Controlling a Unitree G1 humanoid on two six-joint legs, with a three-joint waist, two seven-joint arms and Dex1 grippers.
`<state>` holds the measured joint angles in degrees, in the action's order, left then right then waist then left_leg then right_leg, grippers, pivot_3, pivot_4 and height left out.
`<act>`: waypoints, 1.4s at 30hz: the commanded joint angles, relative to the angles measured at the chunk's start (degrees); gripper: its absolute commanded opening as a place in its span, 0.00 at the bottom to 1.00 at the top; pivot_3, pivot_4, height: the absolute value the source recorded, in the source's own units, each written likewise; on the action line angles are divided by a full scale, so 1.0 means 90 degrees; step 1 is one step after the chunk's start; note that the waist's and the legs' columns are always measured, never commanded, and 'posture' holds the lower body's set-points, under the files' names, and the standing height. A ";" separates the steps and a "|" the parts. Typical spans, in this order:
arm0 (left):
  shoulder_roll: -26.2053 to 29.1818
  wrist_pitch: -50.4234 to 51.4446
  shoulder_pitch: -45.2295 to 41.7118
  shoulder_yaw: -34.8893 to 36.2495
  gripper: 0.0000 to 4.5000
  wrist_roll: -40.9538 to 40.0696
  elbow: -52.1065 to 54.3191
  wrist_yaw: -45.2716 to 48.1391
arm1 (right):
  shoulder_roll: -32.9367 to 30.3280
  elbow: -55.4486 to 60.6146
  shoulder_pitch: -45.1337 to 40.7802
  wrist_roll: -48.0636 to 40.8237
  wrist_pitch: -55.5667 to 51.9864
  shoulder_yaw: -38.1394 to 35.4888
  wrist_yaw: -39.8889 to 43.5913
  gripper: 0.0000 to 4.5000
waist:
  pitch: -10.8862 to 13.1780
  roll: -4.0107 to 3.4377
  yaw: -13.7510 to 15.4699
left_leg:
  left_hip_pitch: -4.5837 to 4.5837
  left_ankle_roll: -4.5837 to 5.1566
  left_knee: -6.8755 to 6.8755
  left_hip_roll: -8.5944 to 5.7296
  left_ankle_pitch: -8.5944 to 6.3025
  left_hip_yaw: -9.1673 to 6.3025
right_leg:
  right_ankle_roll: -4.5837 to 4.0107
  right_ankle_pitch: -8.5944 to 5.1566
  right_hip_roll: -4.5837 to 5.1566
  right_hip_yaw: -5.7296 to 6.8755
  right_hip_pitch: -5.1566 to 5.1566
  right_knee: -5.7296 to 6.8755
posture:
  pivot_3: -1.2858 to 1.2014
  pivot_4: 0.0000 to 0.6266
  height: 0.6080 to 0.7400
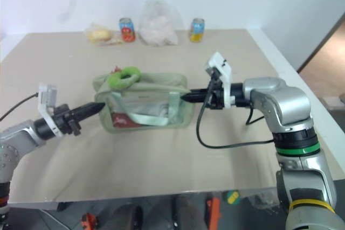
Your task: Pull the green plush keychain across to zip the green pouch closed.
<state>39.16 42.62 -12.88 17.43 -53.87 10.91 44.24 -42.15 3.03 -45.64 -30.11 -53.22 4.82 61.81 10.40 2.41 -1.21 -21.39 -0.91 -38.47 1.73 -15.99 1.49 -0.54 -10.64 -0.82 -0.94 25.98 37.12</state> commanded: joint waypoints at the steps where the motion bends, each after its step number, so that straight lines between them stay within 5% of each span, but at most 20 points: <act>1: -0.0017 -0.0101 0.0005 0.0003 0.02 0.0108 0.0224 0.0035 | -0.0125 0.0099 0.0064 -0.0028 0.0023 -0.0147 -0.0026 0.08 | 0.0000 0.0000 0.0000 | 0.0000 0.0000 0.0000 0.0000 0.0000 0.0000 | 0.0000 0.0000 0.0000 0.0000 0.0000 0.0000 | 0.52 0.24 1.00; 13: -0.0098 -0.0209 0.0106 -0.0084 0.02 0.0264 0.0263 0.0145 | -0.0741 0.0559 0.0215 -0.0790 0.0327 -0.1069 0.0560 0.99 | 0.0001 -0.0002 0.0012 | -0.0004 0.0000 0.0000 -0.0009 0.0000 0.0001 | 0.0008 -0.0001 0.0009 -0.0002 0.0001 -0.0003 | 0.52 0.24 1.00; 17: -0.0137 -0.0251 0.0006 -0.0155 0.02 0.0344 0.0153 0.0218 | -0.0359 0.0621 -0.0740 -0.1107 0.0338 -0.1121 0.0404 0.99 | 0.0013 -0.0023 -0.0015 | 0.0001 0.0006 -0.0007 -0.0008 0.0004 0.0008 | 0.0021 0.0017 0.0001 -0.0010 0.0005 -0.0002 | 0.52 0.24 1.00; 28: -0.0338 -0.0341 -0.0223 -0.0330 0.02 0.0528 0.0019 0.0317 | 0.0591 0.0562 -0.1725 0.0579 0.1993 0.1047 0.0567 0.99 | 0.0002 -0.0004 -0.0003 | -0.0002 0.0009 -0.0006 -0.0002 0.0008 0.0002 | 0.0010 0.0012 0.0005 -0.0002 0.0000 -0.0001 | 0.52 0.24 1.00; 42: -0.0456 -0.0429 -0.0061 -0.0280 0.02 0.0561 0.0197 0.0254 | 0.1751 -0.0929 -0.2509 0.1480 0.2886 0.1522 0.0863 0.99 | 0.0001 -0.0003 0.0016 | -0.0010 0.0008 -0.0007 -0.0005 0.0008 -0.0002 | 0.0013 0.0017 0.0030 0.0001 -0.0001 -0.0003 | 0.52 0.24 1.00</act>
<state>35.14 38.76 -13.87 14.58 -48.71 10.83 46.55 -26.69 -5.48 -66.46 -17.45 -28.49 18.78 69.01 10.40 2.38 -1.07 -21.47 -0.83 -38.53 1.68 -15.92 1.47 -0.43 -10.49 -0.56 -0.92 25.97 37.09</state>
